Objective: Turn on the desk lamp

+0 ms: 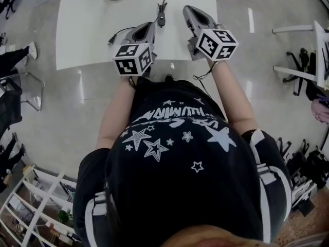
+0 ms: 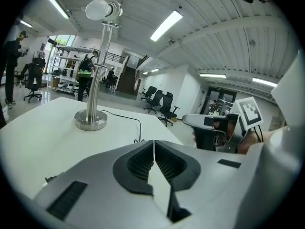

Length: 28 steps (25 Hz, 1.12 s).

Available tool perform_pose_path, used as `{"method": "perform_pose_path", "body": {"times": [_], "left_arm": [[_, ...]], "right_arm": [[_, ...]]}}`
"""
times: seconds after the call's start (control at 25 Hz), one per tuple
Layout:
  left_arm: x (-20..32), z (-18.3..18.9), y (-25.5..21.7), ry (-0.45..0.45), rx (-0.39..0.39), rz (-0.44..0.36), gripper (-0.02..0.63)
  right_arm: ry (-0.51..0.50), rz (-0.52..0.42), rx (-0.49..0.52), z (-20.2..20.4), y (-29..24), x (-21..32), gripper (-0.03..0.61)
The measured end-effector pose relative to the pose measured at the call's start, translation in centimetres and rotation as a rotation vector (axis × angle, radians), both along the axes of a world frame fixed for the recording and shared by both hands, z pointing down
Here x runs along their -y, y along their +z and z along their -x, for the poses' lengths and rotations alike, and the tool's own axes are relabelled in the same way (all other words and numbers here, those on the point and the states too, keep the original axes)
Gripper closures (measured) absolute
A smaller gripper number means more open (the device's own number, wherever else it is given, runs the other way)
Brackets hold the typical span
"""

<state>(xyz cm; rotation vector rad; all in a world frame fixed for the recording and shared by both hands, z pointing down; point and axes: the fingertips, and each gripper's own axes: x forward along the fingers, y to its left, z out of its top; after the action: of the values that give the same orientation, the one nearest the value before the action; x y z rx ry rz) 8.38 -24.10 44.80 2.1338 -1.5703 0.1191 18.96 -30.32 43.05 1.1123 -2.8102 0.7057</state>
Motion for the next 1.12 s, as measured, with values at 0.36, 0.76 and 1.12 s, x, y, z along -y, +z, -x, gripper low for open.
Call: {"method": "perform_pose_path", "body": {"times": [0.36,0.76,1.12], "left_arm": [[0.5,-2.3,2.9,0.059,0.071,0.085,0.600],[1.9,-3.1,5.9,0.107,0.114,0.140,0.490],[3.4,-4.0,8.4,0.101,0.164,0.168,0.402]], "right_arm": [[0.001,0.022,0.004,-0.6,0.8,-0.6,0.574],[0.064,0.056,-0.025,-1.2,2.2,-0.1,0.574],[0.104,0.082,-0.036,-2.0,3.3,0.2,0.574]]}}
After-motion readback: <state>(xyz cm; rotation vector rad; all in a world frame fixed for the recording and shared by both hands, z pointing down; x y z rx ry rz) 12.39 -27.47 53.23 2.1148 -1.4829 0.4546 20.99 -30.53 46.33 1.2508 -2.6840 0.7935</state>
